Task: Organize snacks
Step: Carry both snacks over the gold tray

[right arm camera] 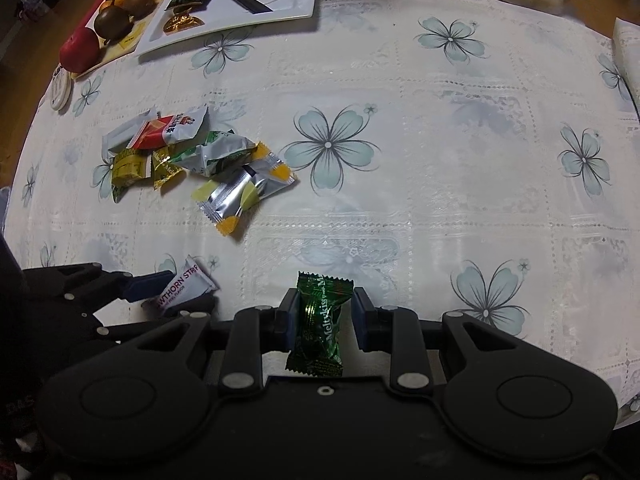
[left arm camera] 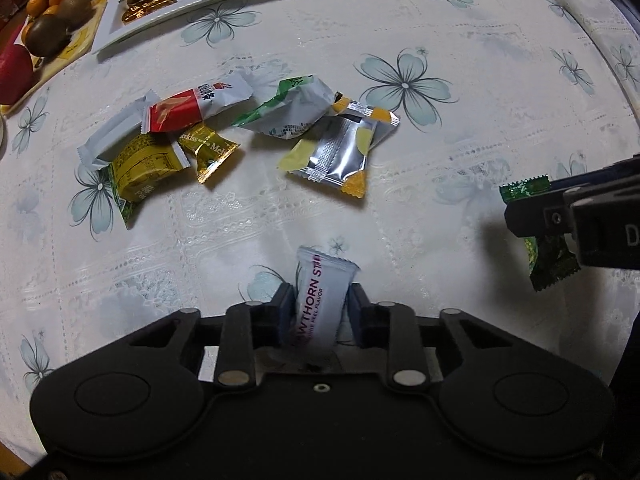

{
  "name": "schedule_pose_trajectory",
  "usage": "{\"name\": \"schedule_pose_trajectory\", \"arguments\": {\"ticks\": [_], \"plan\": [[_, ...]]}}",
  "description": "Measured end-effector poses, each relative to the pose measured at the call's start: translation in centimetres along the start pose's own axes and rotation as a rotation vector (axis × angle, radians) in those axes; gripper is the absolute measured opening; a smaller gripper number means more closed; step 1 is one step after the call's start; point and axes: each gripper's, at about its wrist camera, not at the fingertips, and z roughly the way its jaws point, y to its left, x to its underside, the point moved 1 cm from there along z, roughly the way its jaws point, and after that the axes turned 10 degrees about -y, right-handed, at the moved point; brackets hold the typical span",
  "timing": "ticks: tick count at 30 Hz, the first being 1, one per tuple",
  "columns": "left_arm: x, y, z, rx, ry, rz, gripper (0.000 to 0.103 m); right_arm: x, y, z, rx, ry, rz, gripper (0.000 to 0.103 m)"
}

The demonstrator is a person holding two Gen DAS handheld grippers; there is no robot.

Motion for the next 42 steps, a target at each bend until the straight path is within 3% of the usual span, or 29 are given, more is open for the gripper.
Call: {"name": "schedule_pose_trajectory", "arguments": {"ticks": [11, 16, 25, 31, 37, 42], "plan": [[1.0, 1.9, -3.7, -0.012, -0.037, -0.188, 0.029, 0.6, 0.2, -1.5, 0.009, -0.048, 0.013, 0.029], [3.4, 1.2, -7.1, -0.095, -0.105, -0.191, 0.029, 3.0, 0.5, -3.7, 0.015, -0.109, 0.013, 0.029], [10.1, -1.3, -10.9, -0.139, -0.117, -0.248, 0.029, 11.4, 0.4, -8.4, -0.03, -0.191, 0.057, 0.029], [14.1, -3.8, -11.7, -0.129, -0.087, -0.269, 0.029, 17.0, 0.3, -9.5, -0.066, -0.162, 0.103, 0.029], [16.9, -5.6, -12.7, -0.139, -0.095, -0.286, 0.029, 21.5, 0.7, -10.0, 0.02, -0.207, 0.05, 0.029], [18.6, -6.3, -13.1, -0.16, -0.111, -0.303, 0.03, 24.0, 0.4, -10.5, 0.008, -0.236, 0.03, 0.029]]}}
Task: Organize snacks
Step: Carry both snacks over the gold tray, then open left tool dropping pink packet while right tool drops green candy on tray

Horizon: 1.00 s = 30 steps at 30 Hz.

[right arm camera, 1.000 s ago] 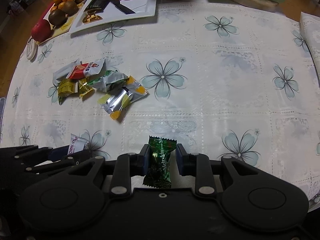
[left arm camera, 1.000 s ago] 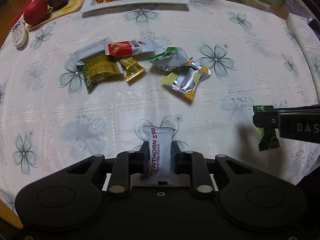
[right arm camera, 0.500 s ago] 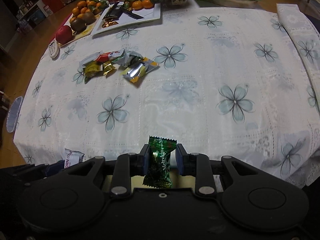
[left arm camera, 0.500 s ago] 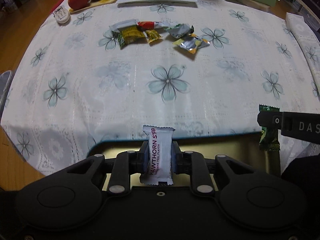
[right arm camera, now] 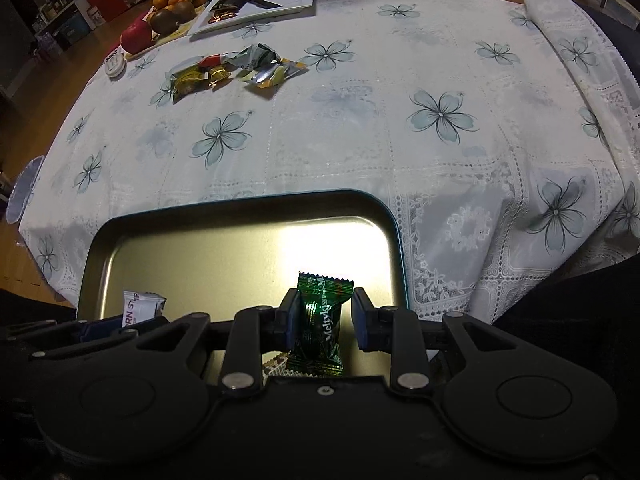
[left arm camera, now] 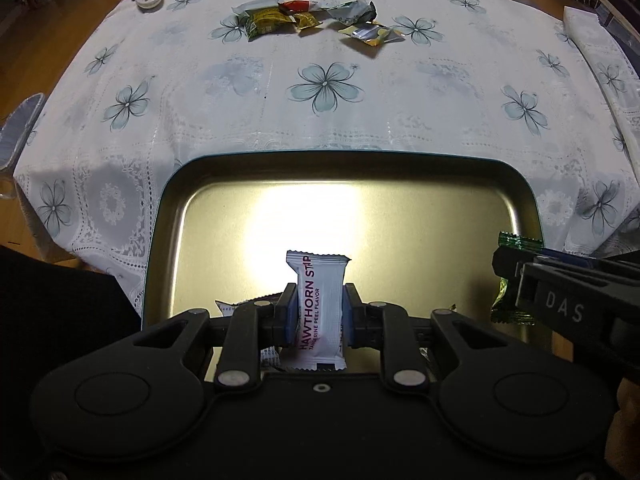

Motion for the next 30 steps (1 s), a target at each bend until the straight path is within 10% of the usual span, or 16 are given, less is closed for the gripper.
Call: {"name": "schedule_pose_trajectory", "arguments": {"ticks": [12, 30], "plan": [[1.4, -0.6, -1.0, -0.025, -0.038, 0.005, 0.043, 0.3, -0.2, -2.0, -0.037, -0.108, -0.009, 0.042], [1.6, -0.5, -0.5, -0.05, -0.009, -0.002, 0.044, 0.7, 0.0, -1.1, -0.016, -0.048, -0.027, 0.047]]}}
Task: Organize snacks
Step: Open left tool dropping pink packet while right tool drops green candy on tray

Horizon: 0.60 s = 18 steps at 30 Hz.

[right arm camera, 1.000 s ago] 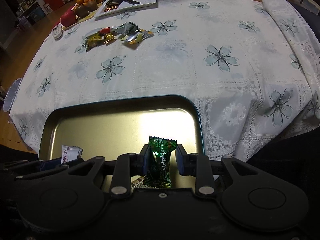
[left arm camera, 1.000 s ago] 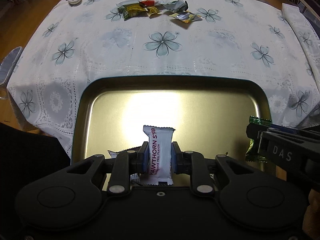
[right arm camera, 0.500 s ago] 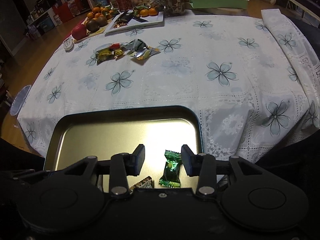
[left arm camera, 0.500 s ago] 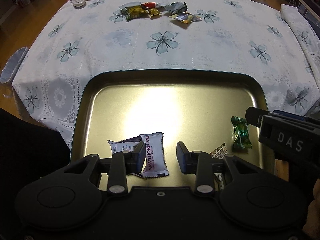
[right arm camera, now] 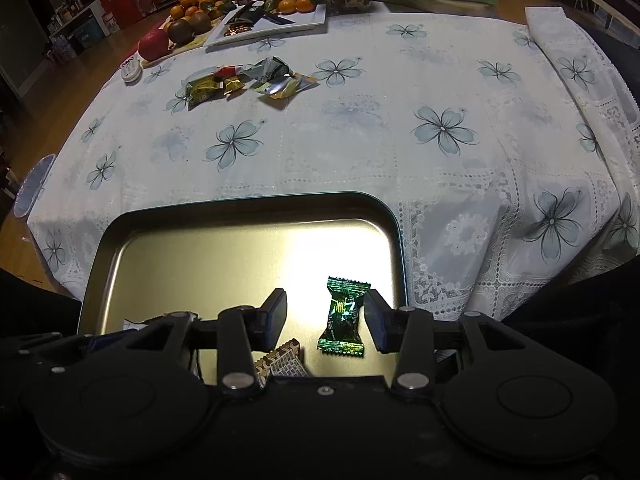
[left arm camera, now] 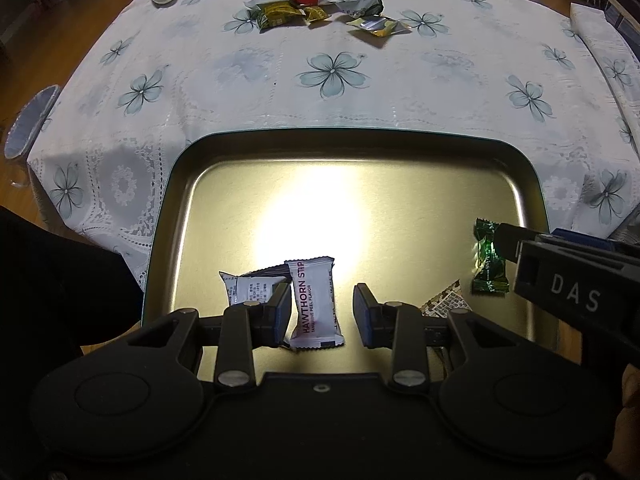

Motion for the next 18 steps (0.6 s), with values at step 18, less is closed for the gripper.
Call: {"name": "schedule_pose_trajectory", "arguments": {"ticks": [18], "plan": [[-0.11, 0.51, -0.04, -0.028, -0.015, -0.006, 0.057, 0.43, 0.56, 0.12, 0.035, 0.015, -0.056, 0.069]]}}
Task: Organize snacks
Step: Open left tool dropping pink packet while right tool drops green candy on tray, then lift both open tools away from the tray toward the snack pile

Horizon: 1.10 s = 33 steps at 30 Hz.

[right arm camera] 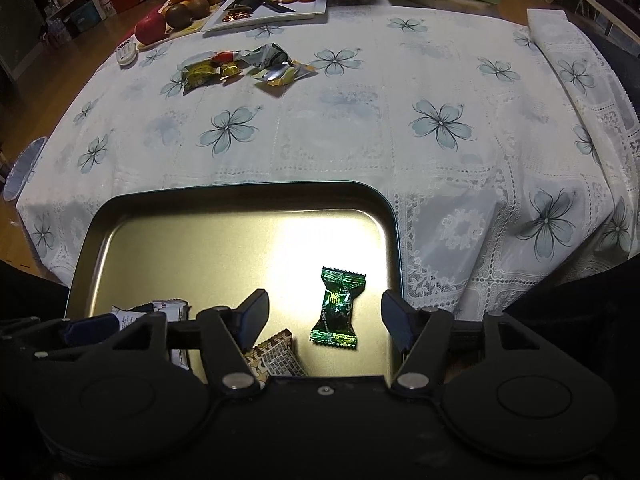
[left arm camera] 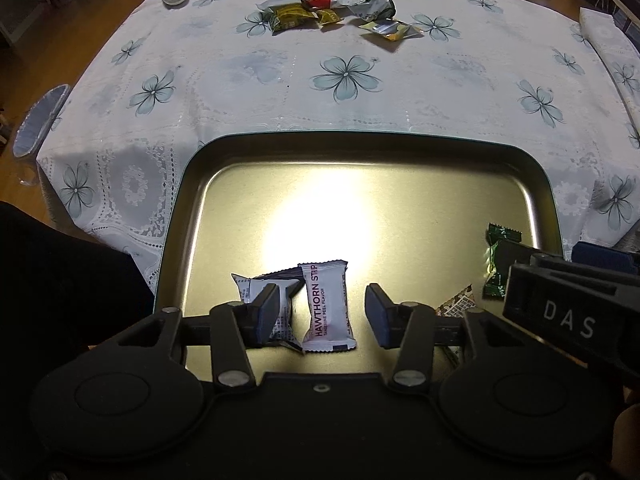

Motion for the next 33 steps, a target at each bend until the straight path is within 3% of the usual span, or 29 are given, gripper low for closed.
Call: {"name": "schedule_pose_trajectory", "arguments": {"ticks": [5, 13, 18, 27, 33], "plan": [[0.0, 0.2, 0.1, -0.007, 0.001, -0.005, 0.057, 0.0, 0.2, -0.3, 0.048, -0.035, -0.038, 0.084], [-0.1, 0.7, 0.0, -0.024, -0.023, -0.028, 0.058, -0.2, 0.0, -0.4, 0.041, -0.034, -0.045, 0.087], [-0.7, 1.4, -0.5, -0.048, -0.063, -0.048, 0.065, -0.3, 0.2, -0.5, 0.046, -0.04, -0.044, 0.094], [-1.8, 1.4, -0.8, -0.069, -0.096, -0.005, 0.065, -0.8, -0.5, -0.4, 0.033, 0.0, 0.045, 0.099], [-2.7, 1.6, -0.4, -0.079, -0.103, 0.017, 0.066, -1.2, -0.3, -0.1, 0.031, 0.046, 0.019, 0.099]]}}
